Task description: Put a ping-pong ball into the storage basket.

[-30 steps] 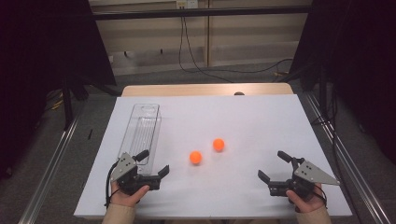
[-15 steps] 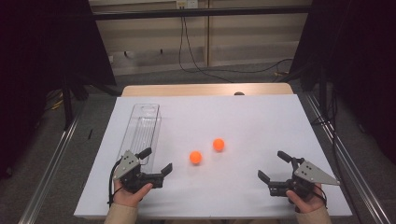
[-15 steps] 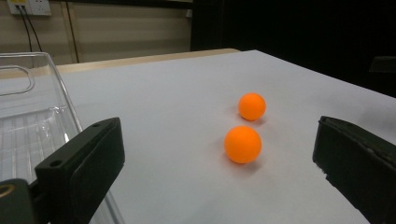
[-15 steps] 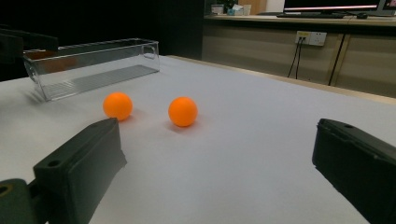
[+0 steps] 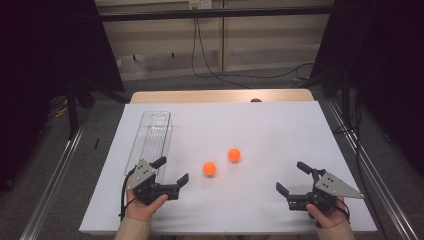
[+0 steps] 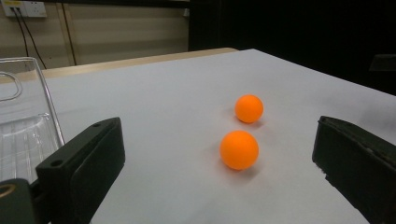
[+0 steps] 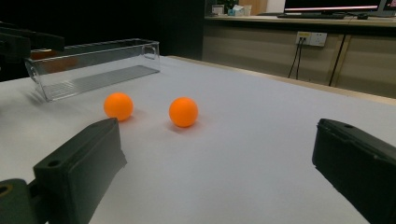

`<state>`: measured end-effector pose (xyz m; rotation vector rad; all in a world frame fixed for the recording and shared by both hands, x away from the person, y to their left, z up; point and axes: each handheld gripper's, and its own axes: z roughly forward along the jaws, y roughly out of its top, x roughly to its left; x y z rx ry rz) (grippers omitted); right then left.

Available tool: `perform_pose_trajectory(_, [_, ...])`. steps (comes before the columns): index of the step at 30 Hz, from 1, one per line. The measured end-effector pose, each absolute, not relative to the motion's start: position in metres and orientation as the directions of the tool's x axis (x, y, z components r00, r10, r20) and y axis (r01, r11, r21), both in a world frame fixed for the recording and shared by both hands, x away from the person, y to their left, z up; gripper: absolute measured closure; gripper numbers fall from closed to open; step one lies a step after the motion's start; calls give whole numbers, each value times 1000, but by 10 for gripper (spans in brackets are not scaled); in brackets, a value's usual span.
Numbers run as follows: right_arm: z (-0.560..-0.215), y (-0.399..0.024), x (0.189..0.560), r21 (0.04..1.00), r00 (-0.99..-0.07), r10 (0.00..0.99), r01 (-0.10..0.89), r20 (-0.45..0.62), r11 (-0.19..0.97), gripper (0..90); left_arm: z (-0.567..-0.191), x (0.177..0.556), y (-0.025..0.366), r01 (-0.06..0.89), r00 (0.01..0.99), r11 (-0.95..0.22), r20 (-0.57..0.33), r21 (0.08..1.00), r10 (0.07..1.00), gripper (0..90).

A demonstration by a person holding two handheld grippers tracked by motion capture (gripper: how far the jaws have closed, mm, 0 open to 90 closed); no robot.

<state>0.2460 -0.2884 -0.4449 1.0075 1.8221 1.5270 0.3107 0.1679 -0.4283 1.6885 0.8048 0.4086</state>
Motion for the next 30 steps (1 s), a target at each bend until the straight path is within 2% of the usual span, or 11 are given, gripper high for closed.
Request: perform_pose_trajectory(30, [-444,-288,246,979,-569,821,188,48,73,14,-432,314,147,306,731,-135,-142,942,667,25])
